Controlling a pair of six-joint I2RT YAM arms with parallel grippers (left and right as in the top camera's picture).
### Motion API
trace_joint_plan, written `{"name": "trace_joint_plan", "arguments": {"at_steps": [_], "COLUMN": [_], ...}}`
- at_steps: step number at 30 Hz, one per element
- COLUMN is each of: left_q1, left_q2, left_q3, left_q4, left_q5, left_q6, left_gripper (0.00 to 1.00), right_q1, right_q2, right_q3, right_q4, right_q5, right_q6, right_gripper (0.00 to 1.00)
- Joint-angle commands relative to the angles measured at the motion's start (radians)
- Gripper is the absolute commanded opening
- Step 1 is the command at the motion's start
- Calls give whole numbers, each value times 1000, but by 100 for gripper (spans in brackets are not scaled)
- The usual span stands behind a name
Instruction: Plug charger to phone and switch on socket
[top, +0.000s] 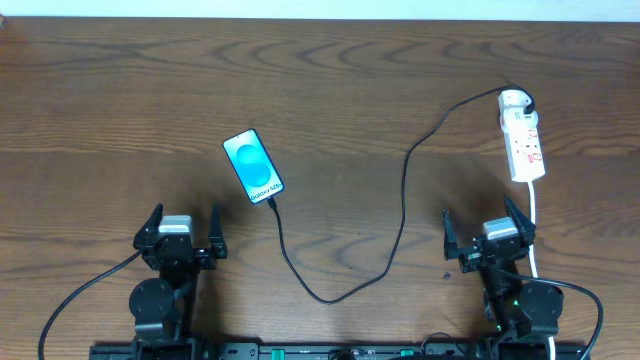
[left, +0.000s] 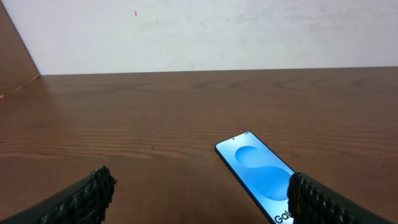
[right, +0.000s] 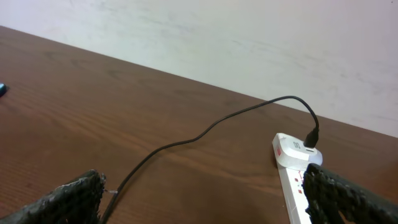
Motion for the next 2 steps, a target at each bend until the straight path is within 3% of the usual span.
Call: {"name": "trace_joint_plan", "arguments": {"at_steps": [1,2], "left_q1": [-5,-5], "left_q2": [-5,-5], "left_q3": [-19,-19], "left_q4": [-26,-26], "left_q5": [2,2], "left_q6": [14,14], "left_gripper": [91,91], "right_q1": [6,6], "right_q2": [-6,-6], "right_q3": [-3,-3], "right_q4": [-2,-2], "right_q5": [-6,-6], "right_q6": [13,13], "right_gripper": [99,99]}}
